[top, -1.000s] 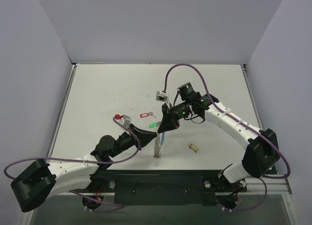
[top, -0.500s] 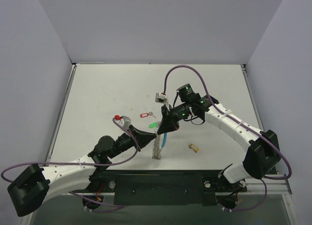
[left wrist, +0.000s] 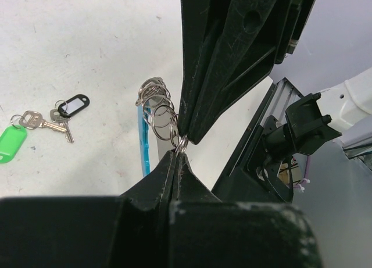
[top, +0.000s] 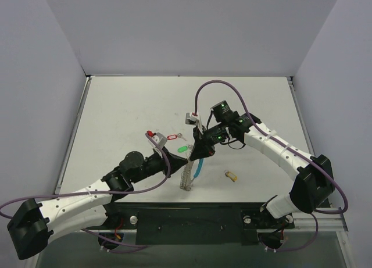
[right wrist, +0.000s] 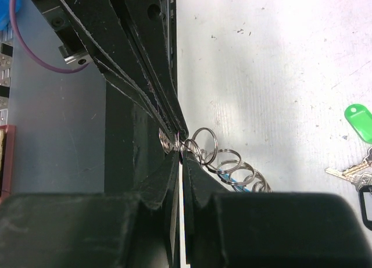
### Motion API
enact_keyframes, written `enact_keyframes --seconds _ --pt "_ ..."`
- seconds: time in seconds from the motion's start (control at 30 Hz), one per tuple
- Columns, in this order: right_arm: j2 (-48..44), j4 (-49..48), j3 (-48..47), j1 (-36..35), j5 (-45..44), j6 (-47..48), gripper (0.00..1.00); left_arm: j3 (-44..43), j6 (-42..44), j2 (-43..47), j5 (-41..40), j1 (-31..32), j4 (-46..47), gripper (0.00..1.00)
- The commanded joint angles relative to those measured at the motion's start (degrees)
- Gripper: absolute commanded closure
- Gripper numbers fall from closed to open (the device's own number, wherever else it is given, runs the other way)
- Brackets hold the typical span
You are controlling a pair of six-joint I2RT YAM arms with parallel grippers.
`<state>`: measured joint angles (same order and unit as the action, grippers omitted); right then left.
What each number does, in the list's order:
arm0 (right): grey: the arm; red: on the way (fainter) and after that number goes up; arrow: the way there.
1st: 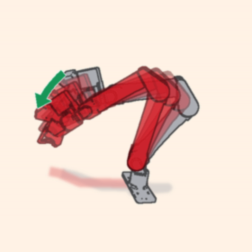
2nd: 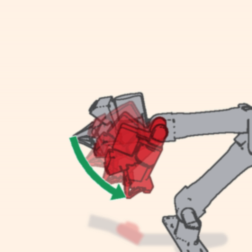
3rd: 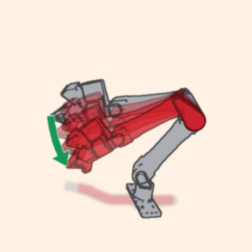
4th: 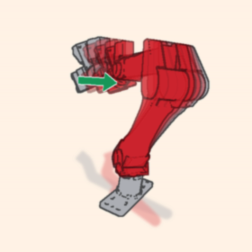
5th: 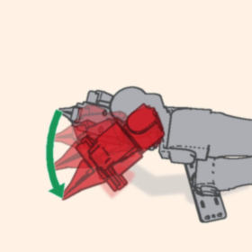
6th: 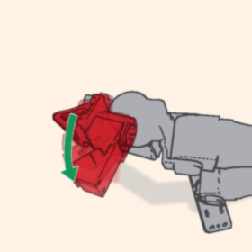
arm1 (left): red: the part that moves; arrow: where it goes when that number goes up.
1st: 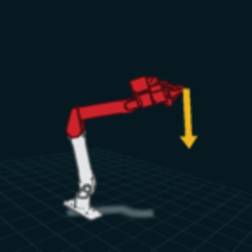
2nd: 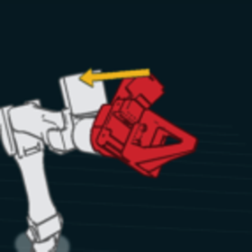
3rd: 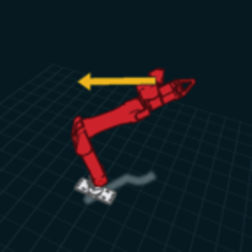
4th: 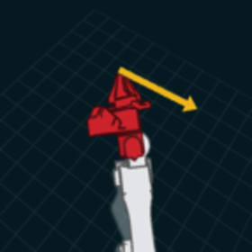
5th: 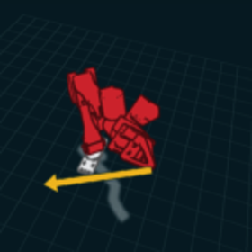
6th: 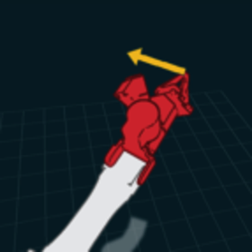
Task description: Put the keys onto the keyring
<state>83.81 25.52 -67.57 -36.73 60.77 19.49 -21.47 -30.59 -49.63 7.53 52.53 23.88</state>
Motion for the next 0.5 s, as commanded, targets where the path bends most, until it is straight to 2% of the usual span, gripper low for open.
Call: enact_keyframes --seconds 0.0,0.47 --pt "-1.81 2.61 -1.69 -1.41 2.68 0.99 0.99 -4.71 1.76 -0.47 -1.90 0.20 -1.29 1.00" --pt "-0.14 1.20 -2.04 -2.29 2.34 -1.29 0.91 -6.12 1.15 -1.70 -1.38 0.29 -1.38 1.00"
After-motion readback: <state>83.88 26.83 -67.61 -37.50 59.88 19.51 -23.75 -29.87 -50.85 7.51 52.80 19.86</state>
